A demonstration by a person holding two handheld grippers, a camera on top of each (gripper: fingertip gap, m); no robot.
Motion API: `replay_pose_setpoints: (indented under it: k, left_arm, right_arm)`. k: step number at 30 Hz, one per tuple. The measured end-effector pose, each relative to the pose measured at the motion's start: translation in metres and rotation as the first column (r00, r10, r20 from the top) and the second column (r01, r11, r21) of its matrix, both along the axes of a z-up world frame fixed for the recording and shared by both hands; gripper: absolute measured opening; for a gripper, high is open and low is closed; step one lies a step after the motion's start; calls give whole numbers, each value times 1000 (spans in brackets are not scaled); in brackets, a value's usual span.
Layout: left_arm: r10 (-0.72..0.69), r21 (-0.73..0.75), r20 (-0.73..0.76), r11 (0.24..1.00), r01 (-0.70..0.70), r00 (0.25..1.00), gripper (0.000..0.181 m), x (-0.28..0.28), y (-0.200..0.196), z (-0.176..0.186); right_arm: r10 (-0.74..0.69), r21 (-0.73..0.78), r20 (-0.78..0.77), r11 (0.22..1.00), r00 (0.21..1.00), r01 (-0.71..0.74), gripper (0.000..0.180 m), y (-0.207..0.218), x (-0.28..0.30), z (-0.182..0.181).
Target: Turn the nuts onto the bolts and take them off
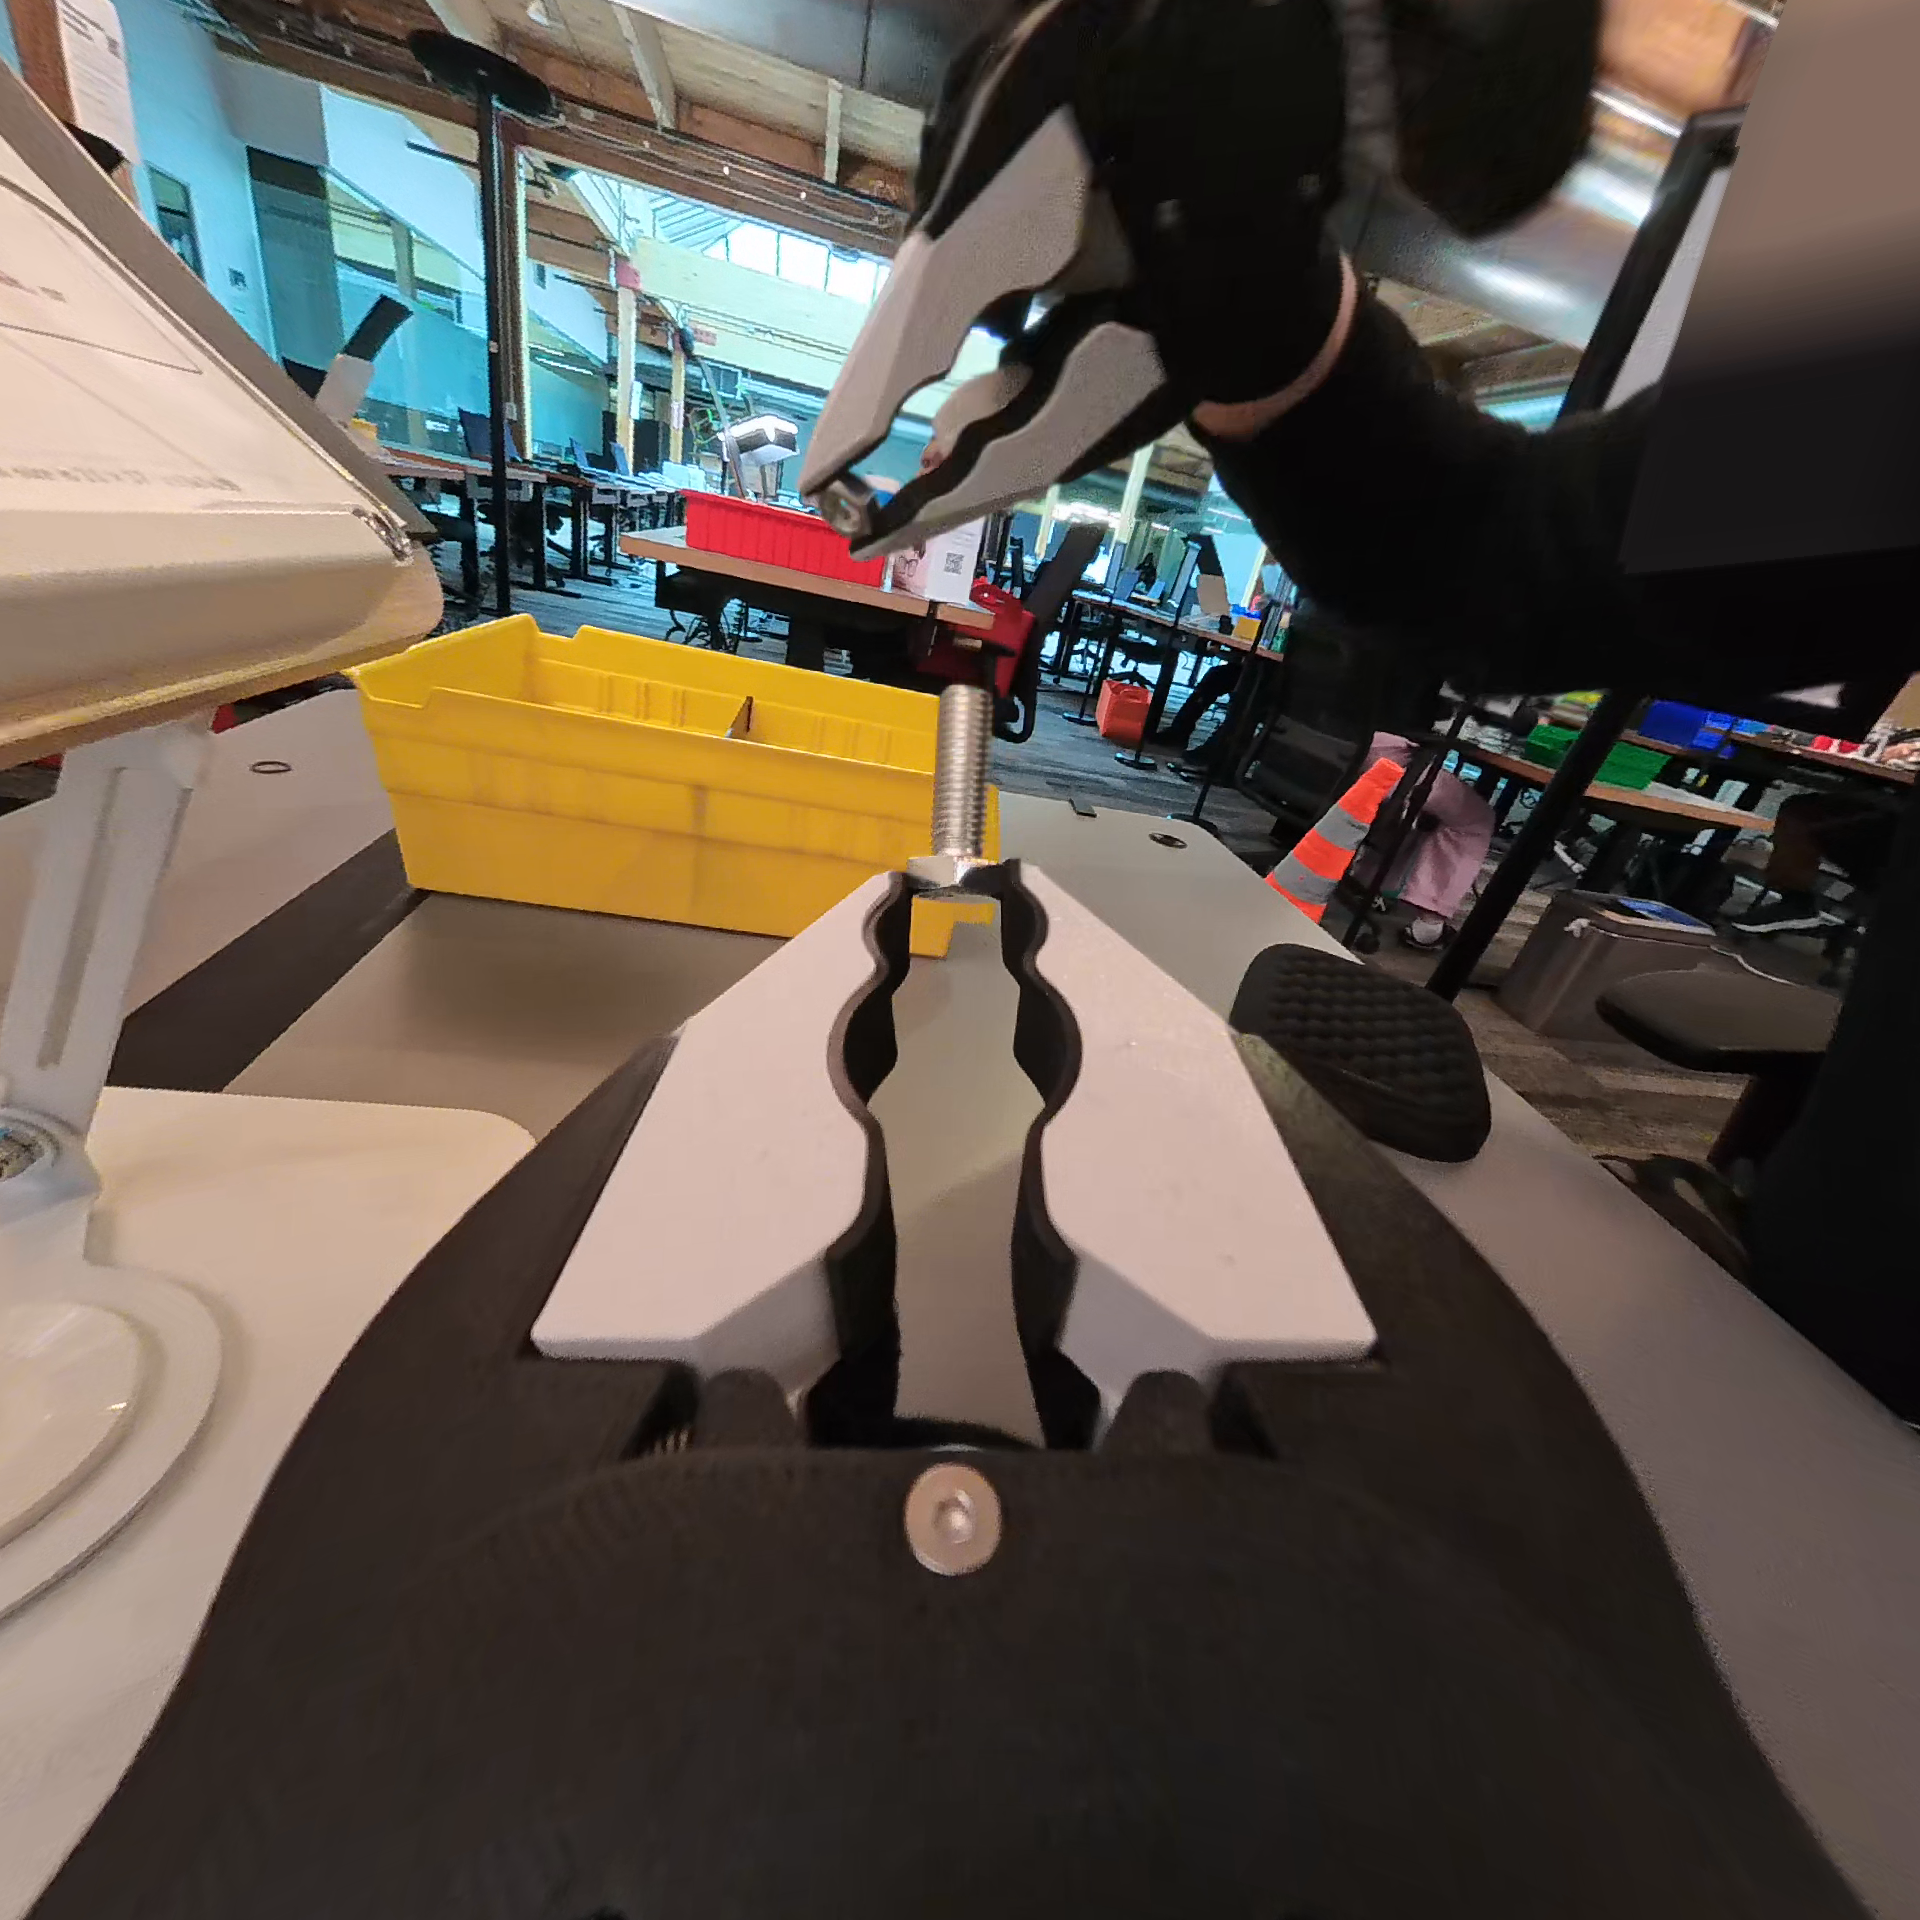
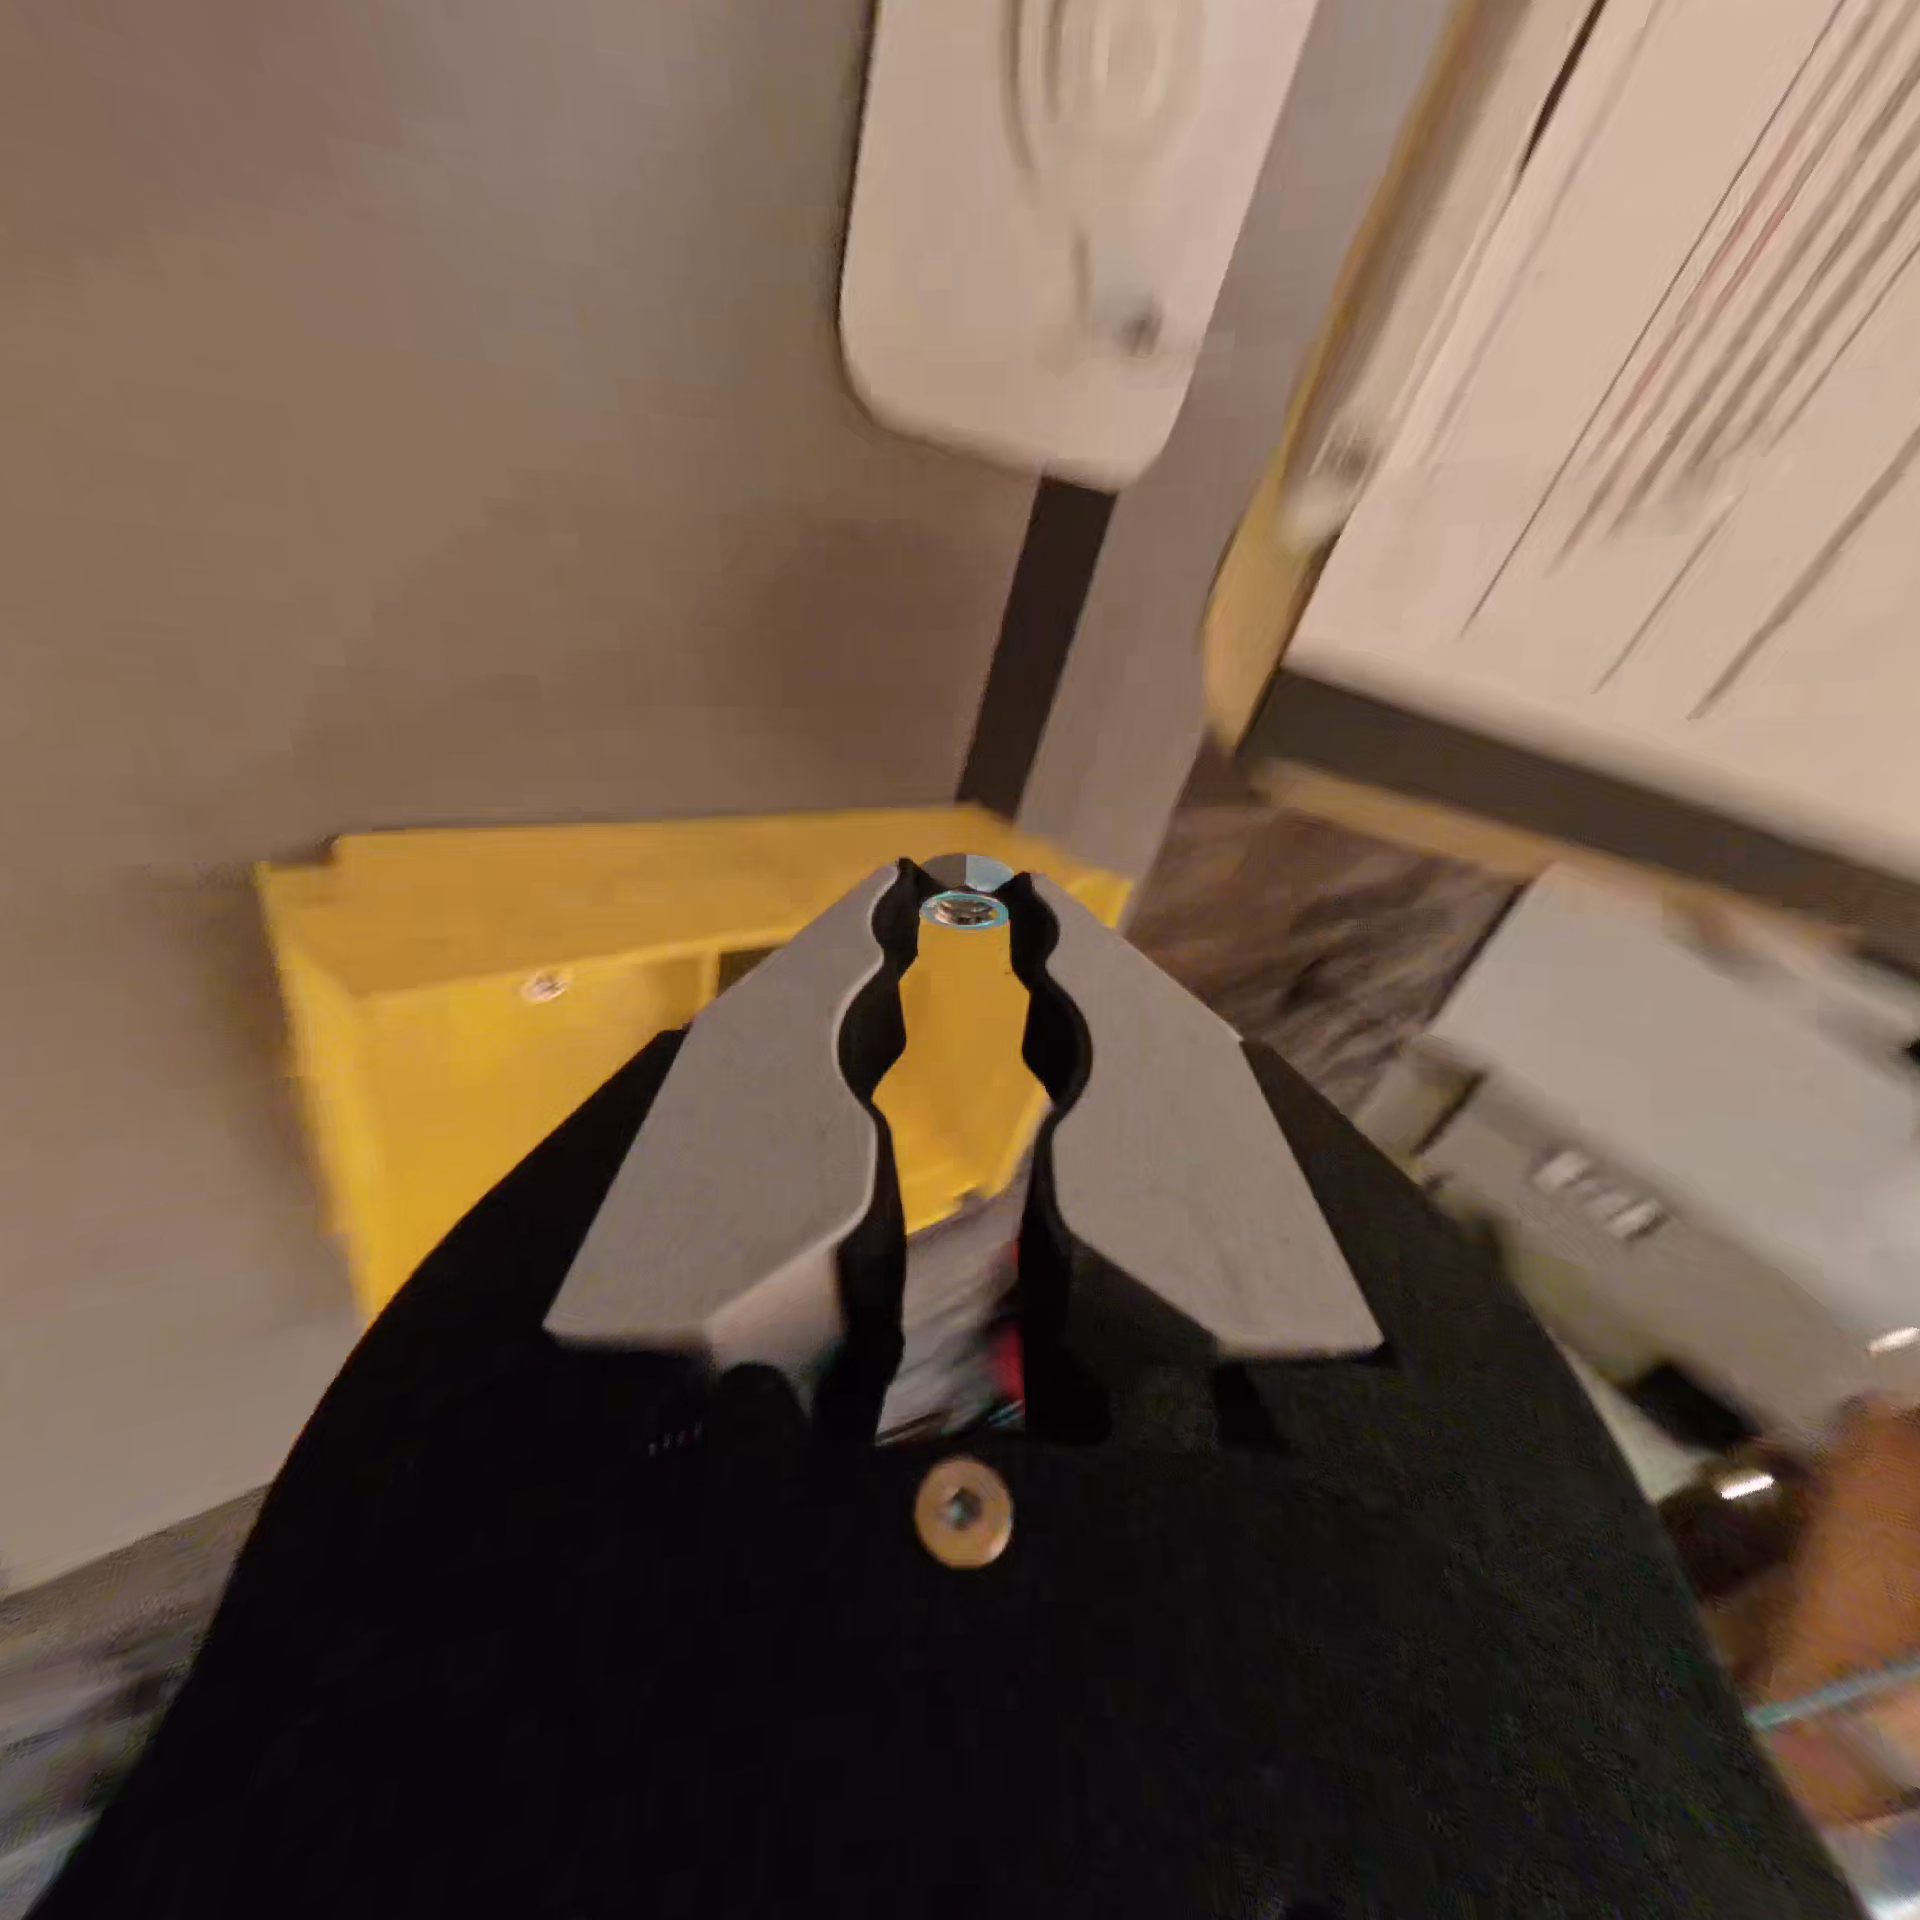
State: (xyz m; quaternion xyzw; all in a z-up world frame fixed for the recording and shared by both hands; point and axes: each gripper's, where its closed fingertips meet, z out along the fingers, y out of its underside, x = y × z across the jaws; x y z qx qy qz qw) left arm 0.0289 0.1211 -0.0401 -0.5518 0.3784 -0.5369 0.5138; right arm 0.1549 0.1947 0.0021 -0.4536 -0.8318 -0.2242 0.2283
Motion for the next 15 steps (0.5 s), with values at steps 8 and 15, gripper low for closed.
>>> replay_pose_setpoints:
  k: [8, 15]
  left_arm:
    - [11, 5, -29, 1000, -11, 1000, 16, 6, 1, -3]
    - [14, 1, -48, 1000, -14, 999, 16, 9, 2, -7]
  right_arm:
    - [-628, -349, 13, 726, 778, 592, 15, 17, 158, -96]
    - [-719, -430, 95, 594, 688, 680, 15, 20, 196, -162]
